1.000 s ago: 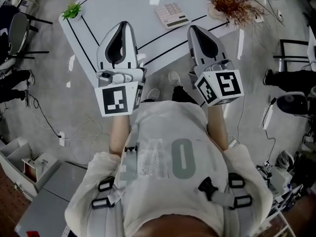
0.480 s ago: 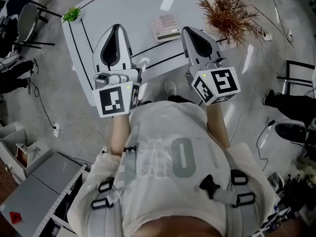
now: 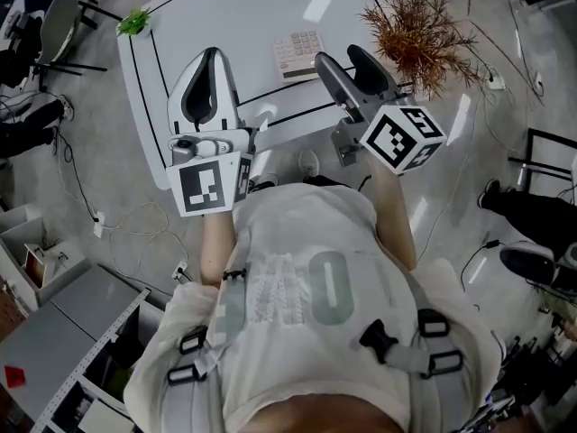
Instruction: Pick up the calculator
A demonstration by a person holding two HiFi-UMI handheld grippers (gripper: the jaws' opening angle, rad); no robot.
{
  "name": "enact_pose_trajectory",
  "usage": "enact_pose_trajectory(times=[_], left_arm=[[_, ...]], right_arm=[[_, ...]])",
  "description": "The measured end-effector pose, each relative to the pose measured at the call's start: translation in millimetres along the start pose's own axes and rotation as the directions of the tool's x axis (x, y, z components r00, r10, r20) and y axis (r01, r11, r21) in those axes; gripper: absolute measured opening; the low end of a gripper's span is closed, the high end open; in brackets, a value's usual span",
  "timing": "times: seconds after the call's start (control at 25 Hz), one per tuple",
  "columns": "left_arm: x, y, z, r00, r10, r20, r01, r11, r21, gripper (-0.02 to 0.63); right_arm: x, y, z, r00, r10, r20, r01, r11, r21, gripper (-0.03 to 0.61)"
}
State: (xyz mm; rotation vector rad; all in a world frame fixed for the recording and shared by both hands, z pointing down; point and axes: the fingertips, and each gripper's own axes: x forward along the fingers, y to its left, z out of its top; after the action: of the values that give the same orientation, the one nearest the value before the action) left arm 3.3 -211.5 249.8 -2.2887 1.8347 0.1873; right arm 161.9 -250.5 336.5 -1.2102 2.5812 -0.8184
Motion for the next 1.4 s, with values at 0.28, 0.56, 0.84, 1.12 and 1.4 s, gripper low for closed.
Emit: enact_pose_trajectory(times=[0.28, 0.56, 0.84, 1.12, 1.4], left_arm=[[-0.3, 8.6, -8.7, 0.999, 0.033, -0.040, -0.033, 0.999, 0.017, 0.021], [4.7, 19.5, -25.8, 0.995, 0.055, -0.085, -0.055, 0.998, 0.006, 0.021], [9.6, 30.9, -39.4, 0.991, 0.058, -0.120, -0.059, 0.998, -0.006, 0.021], [5.5, 47.9, -47.0, 0.987, 0.076, -0.142, -0.080, 0.997, -0.019, 0.021], [-0.8, 55.4, -57.7, 0.982, 0.076, -0.175, -0.077, 0.997, 0.003, 0.021]], right_arm=[[19.8, -73.9, -56.9, 0.996, -0.046, -0.078, 0.078, 0.878, 0.472, 0.348], [32.9, -117.2, -129.3, 0.969, -0.124, -0.213, 0.237, 0.705, 0.668, 0.345], [48.9, -120.7, -165.4, 0.959, -0.124, -0.253, 0.279, 0.540, 0.794, 0.308], [64.4, -117.5, -174.1, 0.949, -0.148, -0.277, 0.313, 0.498, 0.809, 0.219], [65.6, -122.5, -183.8, 0.939, -0.199, -0.279, 0.341, 0.468, 0.815, 0.104]])
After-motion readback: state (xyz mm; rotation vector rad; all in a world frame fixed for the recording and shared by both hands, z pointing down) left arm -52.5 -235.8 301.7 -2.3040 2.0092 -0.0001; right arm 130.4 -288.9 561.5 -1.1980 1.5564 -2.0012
